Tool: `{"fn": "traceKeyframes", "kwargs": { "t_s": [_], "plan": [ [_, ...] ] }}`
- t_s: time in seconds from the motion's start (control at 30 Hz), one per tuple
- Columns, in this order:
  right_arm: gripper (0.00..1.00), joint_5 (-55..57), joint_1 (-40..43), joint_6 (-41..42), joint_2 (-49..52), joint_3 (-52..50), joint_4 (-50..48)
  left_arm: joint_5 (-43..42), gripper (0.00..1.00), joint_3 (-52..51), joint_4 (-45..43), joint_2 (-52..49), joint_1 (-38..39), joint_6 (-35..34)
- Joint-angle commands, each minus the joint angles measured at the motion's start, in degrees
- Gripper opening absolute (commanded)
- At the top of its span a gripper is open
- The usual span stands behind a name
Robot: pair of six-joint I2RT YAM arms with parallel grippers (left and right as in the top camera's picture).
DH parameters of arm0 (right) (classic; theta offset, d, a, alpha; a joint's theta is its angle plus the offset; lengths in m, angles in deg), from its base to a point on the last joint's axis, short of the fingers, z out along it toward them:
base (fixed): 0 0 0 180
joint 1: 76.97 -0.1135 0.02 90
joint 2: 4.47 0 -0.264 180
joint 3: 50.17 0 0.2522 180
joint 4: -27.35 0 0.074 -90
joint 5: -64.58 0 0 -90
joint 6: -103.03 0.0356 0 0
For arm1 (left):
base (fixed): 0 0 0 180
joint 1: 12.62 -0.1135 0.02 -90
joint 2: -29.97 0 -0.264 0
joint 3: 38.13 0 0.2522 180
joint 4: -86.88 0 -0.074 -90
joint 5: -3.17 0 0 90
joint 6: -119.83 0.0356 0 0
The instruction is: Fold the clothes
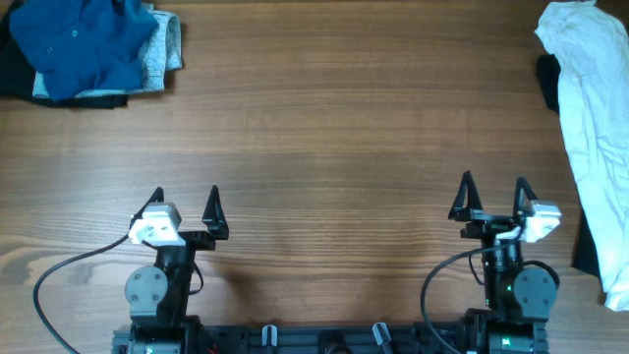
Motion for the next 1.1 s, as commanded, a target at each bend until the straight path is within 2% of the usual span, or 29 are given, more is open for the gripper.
{"fn": "traceKeyframes", "kwargs": {
  "t_s": [0.0,0.13,0.37,0.57,0.7,0.87,0.97,1.07],
  "plan": [
    [1.0,0.7,0.3,9.4,0.1,0.0,-6.2,-0.7,1.0,-0.3,0.1,0.2,0.3,1.3],
    [1.0,0.5,0.3,10.2,0.1,0.0,-15.6,-0.7,1.0,-0.3,0.1,0.2,0.3,1.3],
    [1.0,-1.0,0.3,8.7,0.1,1.0,-19.6,-0.7,1.0,-0.3,0.1,0.2,0.3,1.3],
    [1.0,-0.6,0.3,-7.7,4.2,7.2,-21.1,-0.7,1.0,-0.3,0.1,0.2,0.3,1.3],
    [1.0,0.2,0.3,-16.2,15.5,16.4,-20.9,-0.7,1.0,-0.3,0.1,0.2,0.3,1.3],
    [1.0,1.7,0.3,-20.0,34.7,29.3,-19.3,-0.7,1.0,-0.3,0.1,0.2,0.3,1.3],
    [1.0,1.9,0.3,-21.7,47.3,39.4,-13.5,-0.7,1.0,-0.3,0.1,0.2,0.3,1.3],
    [1.0,1.9,1.1,-25.0,60.8,52.4,-3.5,-0.7,1.0,-0.3,0.1,0.2,0.3,1.3]
  ]
}}
